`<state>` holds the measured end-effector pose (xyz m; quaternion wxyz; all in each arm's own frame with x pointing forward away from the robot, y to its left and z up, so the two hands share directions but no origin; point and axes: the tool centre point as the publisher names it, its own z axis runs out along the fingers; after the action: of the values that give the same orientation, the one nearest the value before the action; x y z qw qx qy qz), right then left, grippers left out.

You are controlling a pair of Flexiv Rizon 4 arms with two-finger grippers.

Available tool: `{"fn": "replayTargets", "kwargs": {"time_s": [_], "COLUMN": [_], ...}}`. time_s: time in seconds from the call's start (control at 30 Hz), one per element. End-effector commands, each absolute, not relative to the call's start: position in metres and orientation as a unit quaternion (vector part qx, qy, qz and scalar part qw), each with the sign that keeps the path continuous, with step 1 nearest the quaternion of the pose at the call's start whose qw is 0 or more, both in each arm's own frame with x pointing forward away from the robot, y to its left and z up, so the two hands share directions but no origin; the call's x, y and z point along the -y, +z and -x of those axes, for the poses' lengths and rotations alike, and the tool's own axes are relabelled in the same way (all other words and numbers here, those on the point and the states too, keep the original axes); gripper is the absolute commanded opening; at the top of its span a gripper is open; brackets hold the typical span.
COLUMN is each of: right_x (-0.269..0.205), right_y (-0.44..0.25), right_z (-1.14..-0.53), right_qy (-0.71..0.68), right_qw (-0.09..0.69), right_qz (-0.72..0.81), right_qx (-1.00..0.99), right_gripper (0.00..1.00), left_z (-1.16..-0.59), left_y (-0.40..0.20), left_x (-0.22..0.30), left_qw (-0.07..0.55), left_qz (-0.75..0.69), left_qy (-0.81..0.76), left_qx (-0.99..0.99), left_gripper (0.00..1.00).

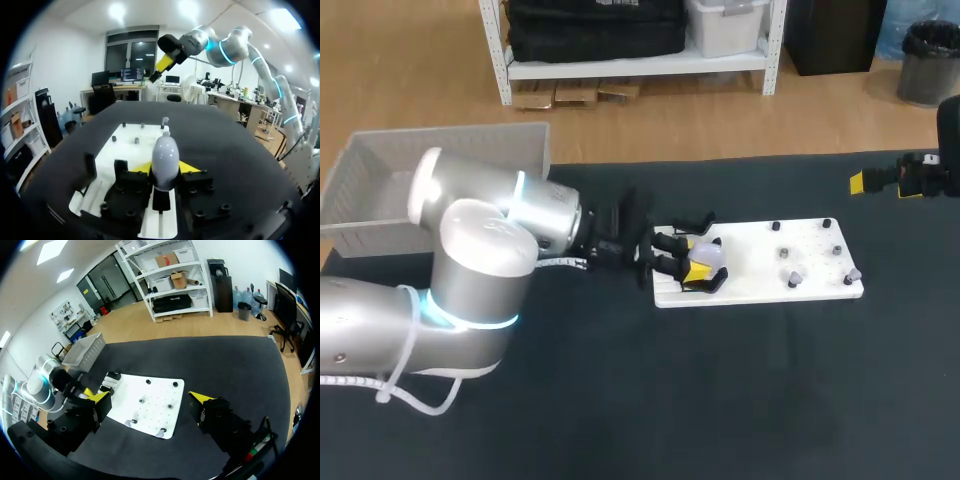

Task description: Pick up each earbud case from the left stands, insert the matching earbuds, close the lid, and place the case in the box.

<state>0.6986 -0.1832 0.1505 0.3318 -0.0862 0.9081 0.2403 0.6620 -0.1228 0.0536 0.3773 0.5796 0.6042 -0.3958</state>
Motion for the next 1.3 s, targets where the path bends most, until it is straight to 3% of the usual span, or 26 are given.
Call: {"fn": "replayTargets", "kwargs": {"time_s": [0.03,0.3,0.67,1.3], "right_x": [0.184,0.184,0.116,0.065], "right_y": [0.15,0.15,0.142,0.118], "right_z": [-0.699,-0.699,-0.673,-0.652], "right_qy": [0.242,0.242,0.249,0.294], "right_qw": [0.331,0.331,0.324,0.273], "right_qz": [0.088,0.088,0.119,0.157], "right_qx": [-0.908,-0.908,-0.905,-0.903], "right_gripper": [1.0,1.0,1.0,1.0], "left_z": [-0.642,-0.637,-0.678,-0.689], "left_y": [0.083,0.11,0.102,0.099], "left_x": [0.112,0.122,0.141,0.169], "left_qw": [0.399,0.422,0.415,0.404], "left_qz": [-0.575,-0.572,-0.584,-0.618], "left_qy": [-0.379,-0.357,-0.347,-0.337], "left_qx": [-0.605,-0.606,-0.605,-0.584], "left_gripper": [0.0,0.0,0.0,0.0]}}
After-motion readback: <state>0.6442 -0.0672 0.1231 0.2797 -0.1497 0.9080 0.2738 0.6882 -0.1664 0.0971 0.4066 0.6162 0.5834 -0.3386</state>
